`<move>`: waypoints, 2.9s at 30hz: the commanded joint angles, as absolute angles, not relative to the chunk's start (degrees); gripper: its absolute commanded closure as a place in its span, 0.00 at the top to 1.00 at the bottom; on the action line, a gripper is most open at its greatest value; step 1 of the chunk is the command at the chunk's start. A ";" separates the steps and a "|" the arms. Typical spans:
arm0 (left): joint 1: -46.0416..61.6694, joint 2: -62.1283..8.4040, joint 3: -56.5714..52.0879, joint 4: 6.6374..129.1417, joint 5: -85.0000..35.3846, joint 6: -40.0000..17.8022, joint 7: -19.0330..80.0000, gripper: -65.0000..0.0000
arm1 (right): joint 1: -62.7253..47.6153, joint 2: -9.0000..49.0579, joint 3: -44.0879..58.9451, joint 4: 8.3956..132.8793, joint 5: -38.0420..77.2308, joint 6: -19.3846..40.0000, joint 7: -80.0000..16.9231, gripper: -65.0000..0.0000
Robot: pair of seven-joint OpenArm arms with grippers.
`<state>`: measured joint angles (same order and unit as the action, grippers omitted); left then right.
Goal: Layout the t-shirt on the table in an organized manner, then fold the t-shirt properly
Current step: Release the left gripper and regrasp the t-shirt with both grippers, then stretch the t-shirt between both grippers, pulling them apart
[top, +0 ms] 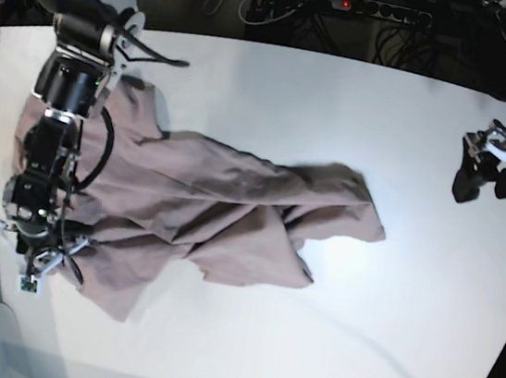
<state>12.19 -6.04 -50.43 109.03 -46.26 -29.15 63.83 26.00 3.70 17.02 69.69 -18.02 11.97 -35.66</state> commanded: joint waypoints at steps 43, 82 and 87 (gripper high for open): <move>-3.74 -3.74 -33.54 96.75 -34.07 -29.32 62.20 0.81 | 13.32 -2.42 -7.69 83.38 -17.80 24.13 -41.98 0.49; 7.16 -2.95 -38.46 100.62 -36.97 -29.67 56.84 0.00 | 8.57 4.00 -3.47 90.15 -17.80 24.13 -45.05 0.49; 10.77 -3.12 -44.26 102.99 -39.52 -29.67 56.84 0.00 | 9.63 3.03 -3.74 90.59 -17.80 24.31 -45.41 0.49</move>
